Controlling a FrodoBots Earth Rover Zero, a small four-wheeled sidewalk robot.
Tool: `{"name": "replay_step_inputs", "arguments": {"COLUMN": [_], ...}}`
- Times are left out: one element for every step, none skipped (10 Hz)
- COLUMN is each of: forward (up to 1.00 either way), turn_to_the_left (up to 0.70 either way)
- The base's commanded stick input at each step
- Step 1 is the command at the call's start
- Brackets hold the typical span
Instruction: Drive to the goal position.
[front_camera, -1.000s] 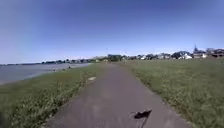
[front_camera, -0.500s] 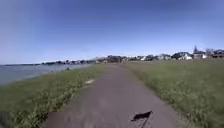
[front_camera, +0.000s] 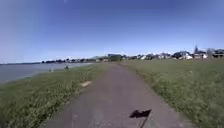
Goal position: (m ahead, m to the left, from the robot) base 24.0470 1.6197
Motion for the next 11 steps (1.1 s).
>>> {"name": "replay_step_inputs", "arguments": {"forward": [0.7, 0.7, 0.7, 0.7, 0.7, 0.7, 0.7, 0.7, 0.7, 0.7, 0.7], "turn_to_the_left": [0.0, 0.0, 0.0, 0.0, 0.0, 0.0, 0.0, 0.0, 0.0, 0.0, 0.0]}}
